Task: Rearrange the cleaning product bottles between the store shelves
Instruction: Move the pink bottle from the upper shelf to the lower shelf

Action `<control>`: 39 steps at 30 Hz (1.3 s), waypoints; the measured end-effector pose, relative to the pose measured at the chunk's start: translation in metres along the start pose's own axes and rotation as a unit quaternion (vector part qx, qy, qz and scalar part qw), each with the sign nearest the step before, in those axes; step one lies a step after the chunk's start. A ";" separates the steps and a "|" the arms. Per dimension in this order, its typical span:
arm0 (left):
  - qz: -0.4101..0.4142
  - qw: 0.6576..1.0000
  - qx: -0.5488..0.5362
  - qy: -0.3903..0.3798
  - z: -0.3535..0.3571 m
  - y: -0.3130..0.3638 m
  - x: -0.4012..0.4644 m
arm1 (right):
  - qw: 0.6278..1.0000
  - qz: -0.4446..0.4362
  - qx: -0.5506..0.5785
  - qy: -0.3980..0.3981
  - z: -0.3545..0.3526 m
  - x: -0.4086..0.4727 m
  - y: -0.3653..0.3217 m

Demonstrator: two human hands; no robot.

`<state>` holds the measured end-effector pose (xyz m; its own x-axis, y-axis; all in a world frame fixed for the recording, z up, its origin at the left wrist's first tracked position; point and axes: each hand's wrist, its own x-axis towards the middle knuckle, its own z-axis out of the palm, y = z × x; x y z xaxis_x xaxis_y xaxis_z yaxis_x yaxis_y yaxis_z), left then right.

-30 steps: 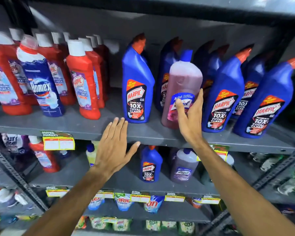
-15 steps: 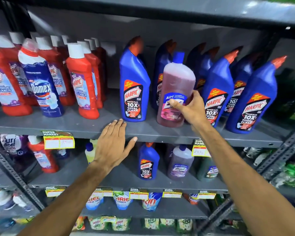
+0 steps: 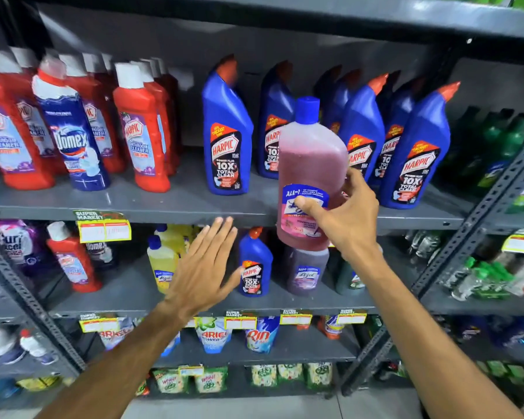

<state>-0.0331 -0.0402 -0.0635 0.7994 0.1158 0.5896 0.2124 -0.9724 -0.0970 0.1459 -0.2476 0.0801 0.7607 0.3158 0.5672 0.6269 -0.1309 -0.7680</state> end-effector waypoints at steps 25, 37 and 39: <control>-0.117 0.938 -0.065 -0.320 0.206 -0.020 -0.099 | 0.957 0.274 -0.025 0.092 0.115 -0.139 0.224; -0.145 0.931 -0.072 -0.327 0.272 -0.037 -0.099 | 0.942 0.301 -0.033 0.145 0.157 -0.130 0.256; -0.144 0.933 -0.067 -0.323 0.275 -0.038 -0.101 | 0.945 0.295 -0.041 0.139 0.162 -0.127 0.259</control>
<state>0.0328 0.0406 -0.3394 0.9015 0.4314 -0.0344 0.4323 -0.8941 0.1168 0.1843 -0.1693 -0.2388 0.9892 -0.0927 0.1136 0.0833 -0.2820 -0.9558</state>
